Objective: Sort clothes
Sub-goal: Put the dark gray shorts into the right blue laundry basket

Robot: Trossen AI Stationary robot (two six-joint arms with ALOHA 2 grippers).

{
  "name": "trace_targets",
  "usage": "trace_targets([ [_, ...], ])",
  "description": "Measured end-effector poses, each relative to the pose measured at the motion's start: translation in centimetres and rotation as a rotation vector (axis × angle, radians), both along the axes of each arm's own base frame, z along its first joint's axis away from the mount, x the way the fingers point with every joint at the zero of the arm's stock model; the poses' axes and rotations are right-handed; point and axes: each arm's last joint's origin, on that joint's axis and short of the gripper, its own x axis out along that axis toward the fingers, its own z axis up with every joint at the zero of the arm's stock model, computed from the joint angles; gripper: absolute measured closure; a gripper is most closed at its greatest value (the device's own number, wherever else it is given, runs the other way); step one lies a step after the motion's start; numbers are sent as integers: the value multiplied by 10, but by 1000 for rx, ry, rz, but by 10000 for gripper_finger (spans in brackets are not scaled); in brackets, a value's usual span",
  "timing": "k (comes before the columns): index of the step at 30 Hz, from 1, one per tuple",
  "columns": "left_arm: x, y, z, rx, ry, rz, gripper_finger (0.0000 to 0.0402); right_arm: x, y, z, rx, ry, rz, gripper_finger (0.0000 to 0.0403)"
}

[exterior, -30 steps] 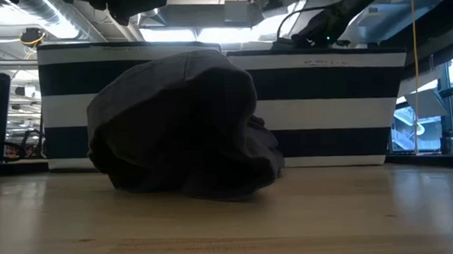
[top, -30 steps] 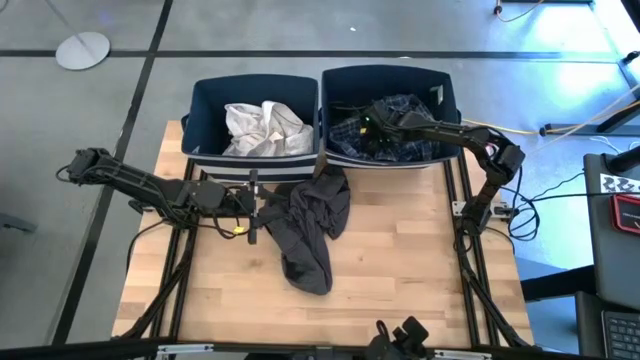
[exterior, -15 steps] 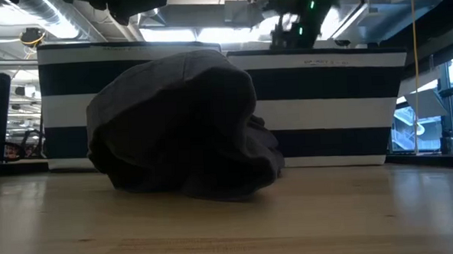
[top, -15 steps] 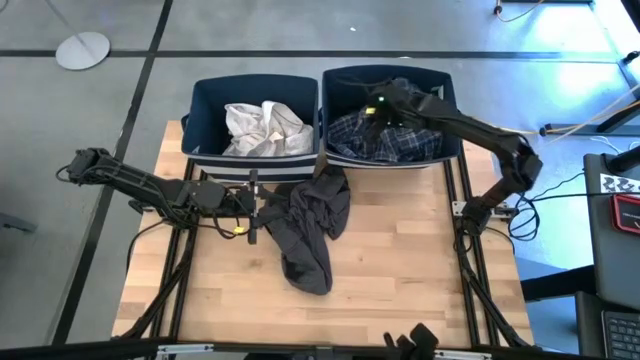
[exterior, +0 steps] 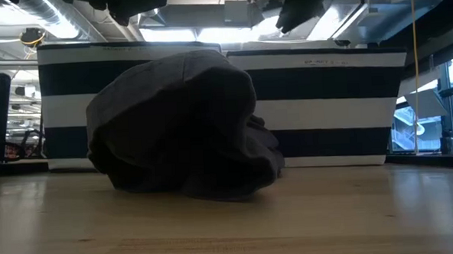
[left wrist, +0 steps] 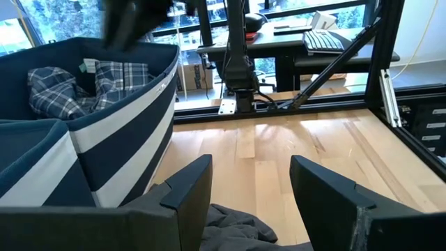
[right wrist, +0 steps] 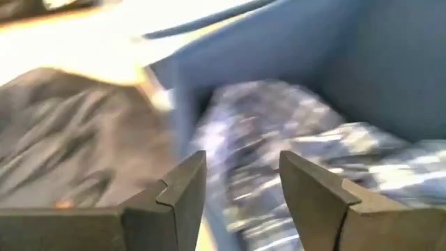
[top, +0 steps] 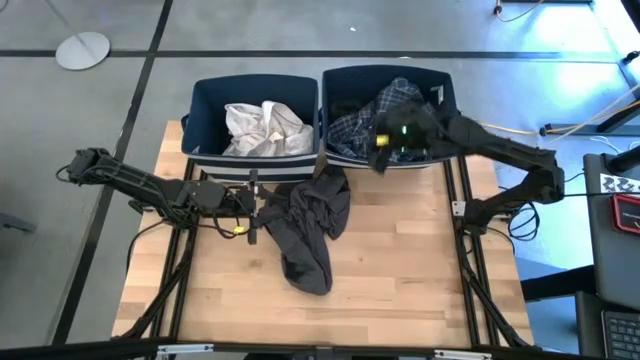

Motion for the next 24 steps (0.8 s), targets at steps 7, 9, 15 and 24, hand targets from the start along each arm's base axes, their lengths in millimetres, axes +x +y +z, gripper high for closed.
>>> trace_targets([
  [7, 0, 0, -1, -6, 7, 1, 218, 20, 73, -41, 2, 10, 269, 219],
  [9, 0, 0, -1, -6, 9, 1, 218, 24, 92, -53, -2, -14, 336, 219],
  [15, 0, 0, -1, -9, 12, 2, 218, 30, 123, -87, -96, -102, 461, 219],
  [24, -3, 1, -15, -84, 138, 27, 218, 37, 128, -110, 71, -180, 473, 219],
])
